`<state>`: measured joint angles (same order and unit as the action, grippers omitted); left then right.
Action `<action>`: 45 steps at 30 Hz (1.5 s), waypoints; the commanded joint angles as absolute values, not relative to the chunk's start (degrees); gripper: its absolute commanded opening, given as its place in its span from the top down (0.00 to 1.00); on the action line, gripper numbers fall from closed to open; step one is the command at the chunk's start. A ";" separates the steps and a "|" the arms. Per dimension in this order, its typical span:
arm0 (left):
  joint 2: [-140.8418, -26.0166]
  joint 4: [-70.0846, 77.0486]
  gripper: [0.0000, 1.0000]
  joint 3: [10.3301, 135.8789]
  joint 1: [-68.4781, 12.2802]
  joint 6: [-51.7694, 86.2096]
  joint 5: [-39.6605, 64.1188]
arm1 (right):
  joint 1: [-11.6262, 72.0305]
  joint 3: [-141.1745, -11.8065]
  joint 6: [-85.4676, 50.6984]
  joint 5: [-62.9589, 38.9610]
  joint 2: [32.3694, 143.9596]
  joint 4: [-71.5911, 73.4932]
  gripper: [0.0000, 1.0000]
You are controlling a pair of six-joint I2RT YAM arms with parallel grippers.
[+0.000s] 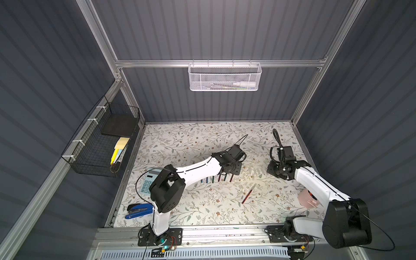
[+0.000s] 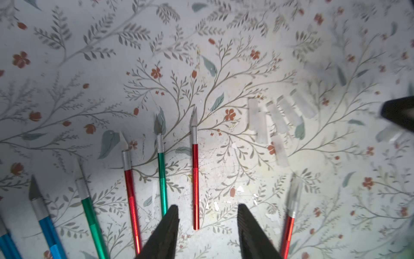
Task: Remove protective caps from carving knives
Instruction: Place the protective sleeve at the center of the board.
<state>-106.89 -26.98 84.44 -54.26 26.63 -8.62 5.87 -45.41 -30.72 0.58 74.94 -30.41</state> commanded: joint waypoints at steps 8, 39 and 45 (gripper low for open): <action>-97.69 -25.07 0.44 78.50 -53.89 25.48 -10.87 | 5.54 -53.38 -27.49 6.04 85.88 -32.93 0.91; -97.12 -25.70 0.41 74.20 -53.79 26.24 -7.84 | 6.28 -54.32 -27.16 -0.78 94.47 -28.45 0.68; -94.83 -25.04 0.40 70.19 -53.83 25.96 -6.95 | 6.37 -53.91 -27.14 -1.93 88.53 -30.27 0.63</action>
